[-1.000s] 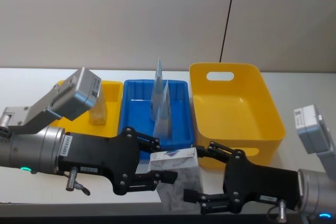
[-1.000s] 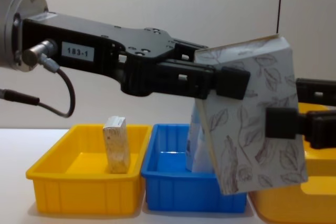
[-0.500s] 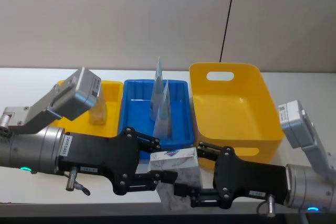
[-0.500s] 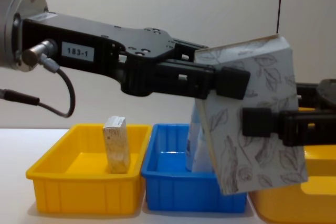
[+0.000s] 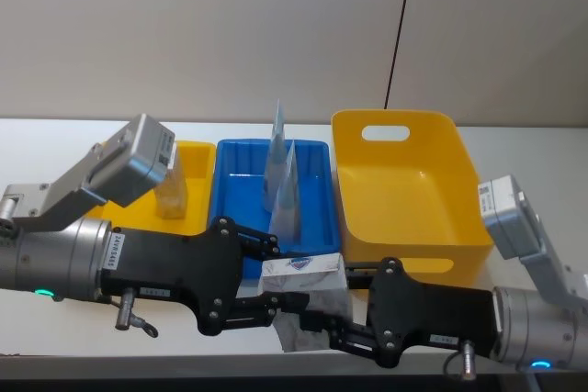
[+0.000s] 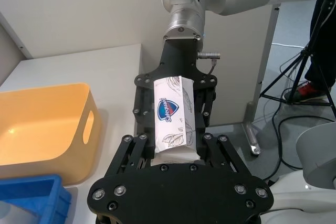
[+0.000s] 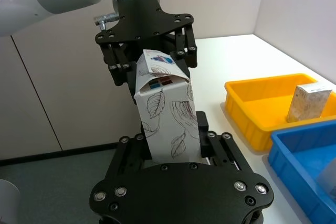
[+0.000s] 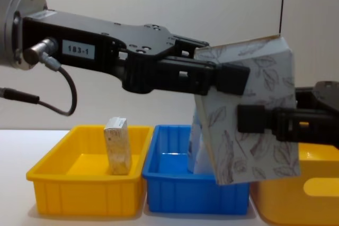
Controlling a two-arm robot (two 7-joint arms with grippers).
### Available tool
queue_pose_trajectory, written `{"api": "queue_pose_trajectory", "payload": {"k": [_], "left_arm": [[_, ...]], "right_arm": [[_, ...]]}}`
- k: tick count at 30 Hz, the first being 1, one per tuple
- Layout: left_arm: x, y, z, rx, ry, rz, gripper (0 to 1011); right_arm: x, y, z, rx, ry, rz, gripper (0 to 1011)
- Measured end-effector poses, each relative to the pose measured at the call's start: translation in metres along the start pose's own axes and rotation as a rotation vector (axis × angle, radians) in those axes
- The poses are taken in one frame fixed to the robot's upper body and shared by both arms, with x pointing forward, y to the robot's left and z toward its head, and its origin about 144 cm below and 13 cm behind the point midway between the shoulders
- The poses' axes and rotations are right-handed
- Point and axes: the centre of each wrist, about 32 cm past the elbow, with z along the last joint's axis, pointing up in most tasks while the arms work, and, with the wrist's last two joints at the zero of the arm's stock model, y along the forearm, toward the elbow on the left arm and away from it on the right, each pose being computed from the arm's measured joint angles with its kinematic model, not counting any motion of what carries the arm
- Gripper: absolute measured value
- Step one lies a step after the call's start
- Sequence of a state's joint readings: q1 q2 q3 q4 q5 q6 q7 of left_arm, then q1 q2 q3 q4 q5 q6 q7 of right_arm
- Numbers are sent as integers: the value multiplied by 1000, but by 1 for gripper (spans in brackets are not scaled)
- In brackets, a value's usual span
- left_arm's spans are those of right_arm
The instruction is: Bimanual collaborative sorting of washing and personal care products
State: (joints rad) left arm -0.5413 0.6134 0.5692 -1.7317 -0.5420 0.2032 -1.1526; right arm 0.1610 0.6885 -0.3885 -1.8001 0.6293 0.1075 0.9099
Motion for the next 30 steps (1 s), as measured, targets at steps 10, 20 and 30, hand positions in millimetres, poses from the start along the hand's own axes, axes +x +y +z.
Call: {"api": "queue_pose_trajectory", "payload": {"k": [10,20,30], "left_arm": [[0,0,0,1,1,0,360],[0,-1,-1,-1,2,-6,616],[-1,-2,-1,0,3,-11,883]], "right_arm": [[0,1,0,-1,-1,2,362],[0,0,0,1,-3,-14,353],[-2,-5,-4,7,0,-44,349]]}}
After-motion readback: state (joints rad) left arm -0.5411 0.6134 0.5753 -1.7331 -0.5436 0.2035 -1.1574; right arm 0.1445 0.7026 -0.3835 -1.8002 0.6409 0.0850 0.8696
